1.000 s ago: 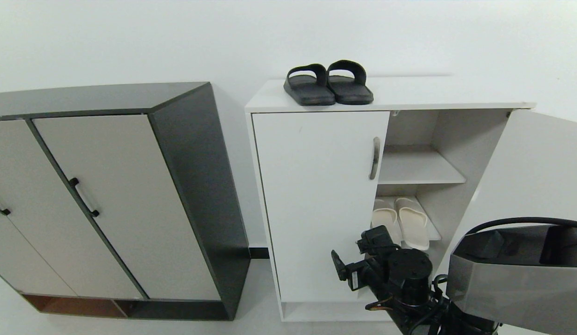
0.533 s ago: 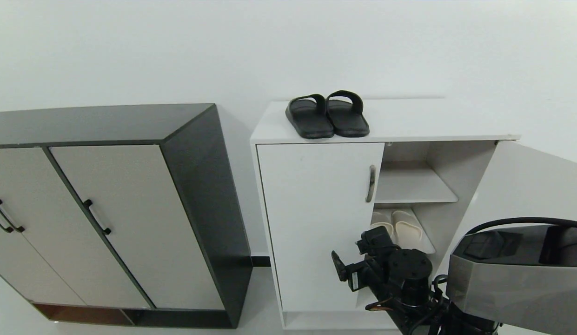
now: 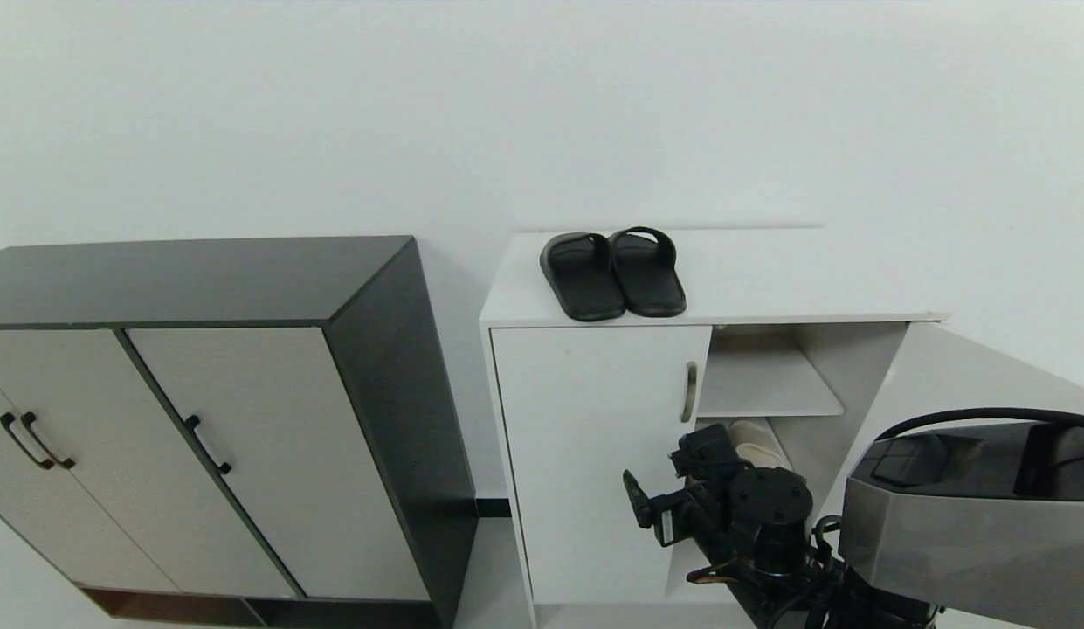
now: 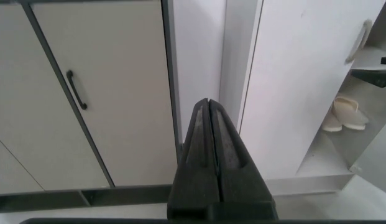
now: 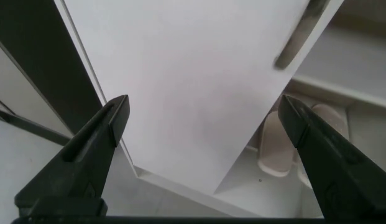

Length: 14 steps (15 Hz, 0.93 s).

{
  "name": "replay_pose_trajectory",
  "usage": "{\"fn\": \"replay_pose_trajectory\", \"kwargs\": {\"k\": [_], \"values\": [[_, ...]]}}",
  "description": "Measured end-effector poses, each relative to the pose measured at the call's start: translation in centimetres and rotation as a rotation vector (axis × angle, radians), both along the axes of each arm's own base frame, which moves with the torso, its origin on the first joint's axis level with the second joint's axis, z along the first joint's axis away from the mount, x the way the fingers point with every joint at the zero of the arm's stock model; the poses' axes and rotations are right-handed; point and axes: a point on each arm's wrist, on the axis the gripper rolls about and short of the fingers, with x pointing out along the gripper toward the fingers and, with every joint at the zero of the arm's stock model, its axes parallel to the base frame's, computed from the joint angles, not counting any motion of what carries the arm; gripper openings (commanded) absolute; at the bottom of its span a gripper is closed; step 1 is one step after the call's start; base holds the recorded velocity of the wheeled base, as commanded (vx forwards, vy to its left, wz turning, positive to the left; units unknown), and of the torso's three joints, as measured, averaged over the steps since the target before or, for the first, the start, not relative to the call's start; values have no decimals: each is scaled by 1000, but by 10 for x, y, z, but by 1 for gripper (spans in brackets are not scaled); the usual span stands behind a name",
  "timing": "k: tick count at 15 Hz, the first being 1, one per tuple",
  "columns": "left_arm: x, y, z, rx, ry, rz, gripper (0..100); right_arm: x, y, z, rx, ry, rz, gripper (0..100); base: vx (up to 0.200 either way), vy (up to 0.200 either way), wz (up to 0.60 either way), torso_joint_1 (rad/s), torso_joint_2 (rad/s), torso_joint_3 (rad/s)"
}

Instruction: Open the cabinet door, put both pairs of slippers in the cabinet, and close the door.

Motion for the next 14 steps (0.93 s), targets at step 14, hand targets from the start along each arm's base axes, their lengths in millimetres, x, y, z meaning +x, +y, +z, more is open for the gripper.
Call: {"fn": "replay_pose_trajectory", "kwargs": {"k": [14], "values": [[0,0,0,0,0,0,0,-1,0,-1,-4,3,7,100,0,0,0,217,-493,-276]]}}
